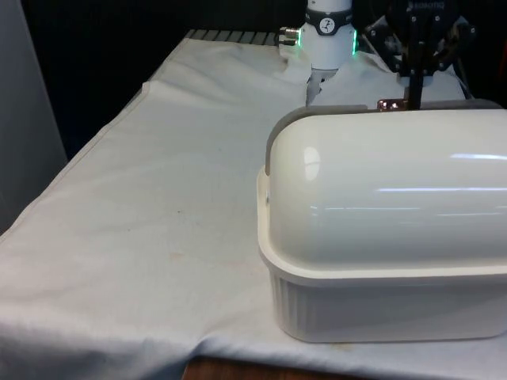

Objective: Open the lid, then close it.

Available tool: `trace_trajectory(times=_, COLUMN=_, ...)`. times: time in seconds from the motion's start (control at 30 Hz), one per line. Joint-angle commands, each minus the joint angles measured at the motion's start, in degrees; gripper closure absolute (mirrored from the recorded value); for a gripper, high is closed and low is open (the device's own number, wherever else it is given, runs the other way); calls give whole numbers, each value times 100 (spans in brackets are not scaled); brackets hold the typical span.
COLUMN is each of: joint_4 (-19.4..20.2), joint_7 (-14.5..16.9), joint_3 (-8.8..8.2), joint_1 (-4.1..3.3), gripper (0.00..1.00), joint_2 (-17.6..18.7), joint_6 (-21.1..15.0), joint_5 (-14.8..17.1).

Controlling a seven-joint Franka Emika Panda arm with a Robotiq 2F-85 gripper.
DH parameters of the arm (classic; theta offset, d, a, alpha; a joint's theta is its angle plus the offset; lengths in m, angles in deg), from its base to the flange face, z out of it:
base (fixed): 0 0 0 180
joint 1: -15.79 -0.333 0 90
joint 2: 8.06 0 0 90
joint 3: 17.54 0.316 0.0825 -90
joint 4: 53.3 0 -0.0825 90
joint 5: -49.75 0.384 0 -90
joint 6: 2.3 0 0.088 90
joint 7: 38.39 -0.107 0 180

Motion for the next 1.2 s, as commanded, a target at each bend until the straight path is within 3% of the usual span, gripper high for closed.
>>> trace_trajectory(times=0.0, joint_4=103, joint_7=6, joint_3=11, joint_1=-6, gripper=100, joint_2=-34, joint_6=-46, joint_5=23)
trace_trajectory(times=1.1, joint_4=1060, joint_7=29, joint_3=57, joint_1=-17, gripper=100, joint_2=-298, joint_6=189, joint_5=0)
trace_trajectory(times=1.17, joint_4=1220, joint_7=34, joint_3=69, joint_1=-23, gripper=100, joint_2=-430, joint_6=195, joint_5=11)
